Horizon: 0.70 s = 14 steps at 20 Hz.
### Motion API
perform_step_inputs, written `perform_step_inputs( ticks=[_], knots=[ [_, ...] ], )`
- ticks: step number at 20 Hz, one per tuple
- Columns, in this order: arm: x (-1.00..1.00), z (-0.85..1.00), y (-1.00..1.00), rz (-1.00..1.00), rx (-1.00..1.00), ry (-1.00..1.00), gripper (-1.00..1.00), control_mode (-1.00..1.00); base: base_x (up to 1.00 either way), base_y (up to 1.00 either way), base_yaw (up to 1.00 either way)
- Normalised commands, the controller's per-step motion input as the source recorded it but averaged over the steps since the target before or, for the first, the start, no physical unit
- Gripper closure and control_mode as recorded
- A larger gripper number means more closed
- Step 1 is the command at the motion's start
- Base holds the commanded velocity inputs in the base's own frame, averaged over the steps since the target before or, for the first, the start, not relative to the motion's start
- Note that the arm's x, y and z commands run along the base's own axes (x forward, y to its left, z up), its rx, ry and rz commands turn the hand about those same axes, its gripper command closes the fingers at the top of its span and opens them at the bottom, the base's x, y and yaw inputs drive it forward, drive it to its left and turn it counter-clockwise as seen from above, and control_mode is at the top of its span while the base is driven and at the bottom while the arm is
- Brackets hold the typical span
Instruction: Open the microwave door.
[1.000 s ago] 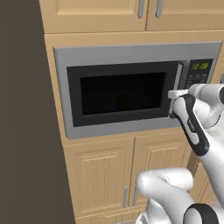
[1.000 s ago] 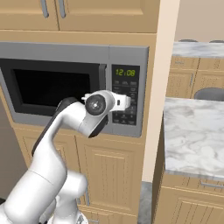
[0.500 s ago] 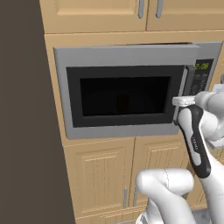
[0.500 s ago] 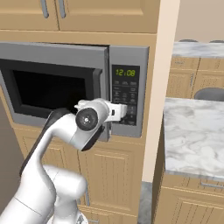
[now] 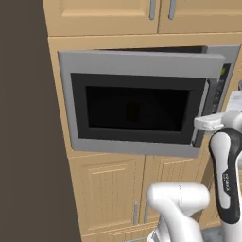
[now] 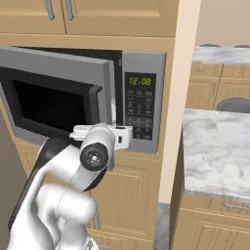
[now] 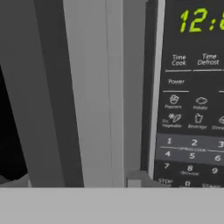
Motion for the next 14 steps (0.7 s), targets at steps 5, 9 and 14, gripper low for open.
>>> perform_step_inputs(
  ticks=[5,9,14],
  knots=[
    [-0.93,0.04,-0.31,0.28,0.0,0.02,-1.0,-1.0,0.0,0.0,0.0],
    [-0.92,0.4,-0.54,0.16,0.01,-0.18,-1.0,-1.0,0.0,0.0,0.0],
    [-1.0,0.66,-0.8,0.06,0.04,-0.47,-1.0,-1.0,0.0,0.0,0.0]
  ],
)
